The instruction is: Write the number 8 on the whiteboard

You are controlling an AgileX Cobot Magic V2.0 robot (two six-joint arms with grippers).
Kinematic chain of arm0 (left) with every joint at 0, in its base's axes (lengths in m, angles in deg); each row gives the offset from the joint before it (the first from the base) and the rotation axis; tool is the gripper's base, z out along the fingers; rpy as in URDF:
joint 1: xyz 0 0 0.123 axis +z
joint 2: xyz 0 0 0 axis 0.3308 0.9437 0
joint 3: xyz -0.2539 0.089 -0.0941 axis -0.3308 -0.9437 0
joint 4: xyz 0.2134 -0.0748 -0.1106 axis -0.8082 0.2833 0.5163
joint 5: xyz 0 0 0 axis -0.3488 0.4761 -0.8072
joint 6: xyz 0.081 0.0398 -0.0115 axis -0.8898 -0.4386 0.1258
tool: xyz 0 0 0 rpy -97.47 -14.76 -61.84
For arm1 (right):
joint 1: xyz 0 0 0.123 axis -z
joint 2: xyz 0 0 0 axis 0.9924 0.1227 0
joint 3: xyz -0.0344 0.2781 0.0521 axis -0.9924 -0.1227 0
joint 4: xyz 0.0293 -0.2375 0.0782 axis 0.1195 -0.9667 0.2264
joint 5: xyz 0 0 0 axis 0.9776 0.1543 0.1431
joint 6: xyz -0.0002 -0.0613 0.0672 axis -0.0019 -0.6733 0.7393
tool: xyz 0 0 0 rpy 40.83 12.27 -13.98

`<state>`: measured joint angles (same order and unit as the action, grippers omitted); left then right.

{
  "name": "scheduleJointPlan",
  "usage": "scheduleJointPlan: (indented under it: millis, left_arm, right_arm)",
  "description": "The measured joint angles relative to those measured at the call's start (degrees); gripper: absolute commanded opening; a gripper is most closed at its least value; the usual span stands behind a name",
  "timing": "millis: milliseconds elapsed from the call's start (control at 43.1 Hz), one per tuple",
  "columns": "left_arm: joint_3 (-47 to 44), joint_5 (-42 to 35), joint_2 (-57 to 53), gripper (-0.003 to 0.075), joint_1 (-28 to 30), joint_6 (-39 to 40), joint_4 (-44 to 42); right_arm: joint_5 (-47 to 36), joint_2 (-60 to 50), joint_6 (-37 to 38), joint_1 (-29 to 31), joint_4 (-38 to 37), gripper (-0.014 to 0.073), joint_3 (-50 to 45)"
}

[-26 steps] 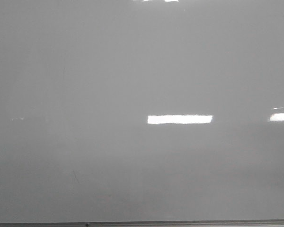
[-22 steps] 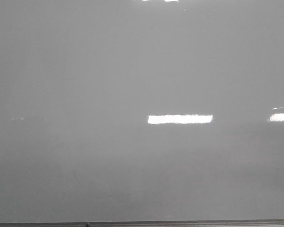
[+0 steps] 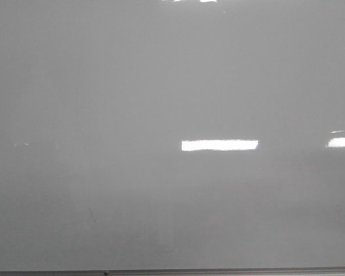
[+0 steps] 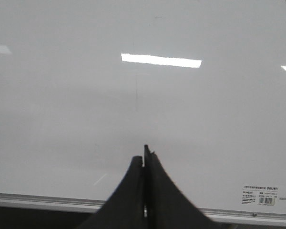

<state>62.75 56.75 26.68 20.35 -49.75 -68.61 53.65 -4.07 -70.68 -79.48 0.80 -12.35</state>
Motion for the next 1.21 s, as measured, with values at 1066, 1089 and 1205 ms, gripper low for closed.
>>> scheduleJointPlan:
  millis: [1066, 1089, 1205]
  left_arm:
    - [0.0, 0.0, 0.0, -0.0021, 0.0, 0.0, 0.0]
    - [0.0, 0.0, 0.0, -0.0021, 0.0, 0.0, 0.0]
    - [0.0, 0.0, 0.0, -0.0021, 0.0, 0.0, 0.0]
  right_arm:
    - [-0.11, 0.0, 0.0, 0.0, 0.0, -0.0069, 0.0]
    - [-0.49, 0.0, 0.0, 0.0, 0.0, -0.0069, 0.0]
    - [-1.98, 0.0, 0.0, 0.0, 0.36, -0.0069, 0.0]
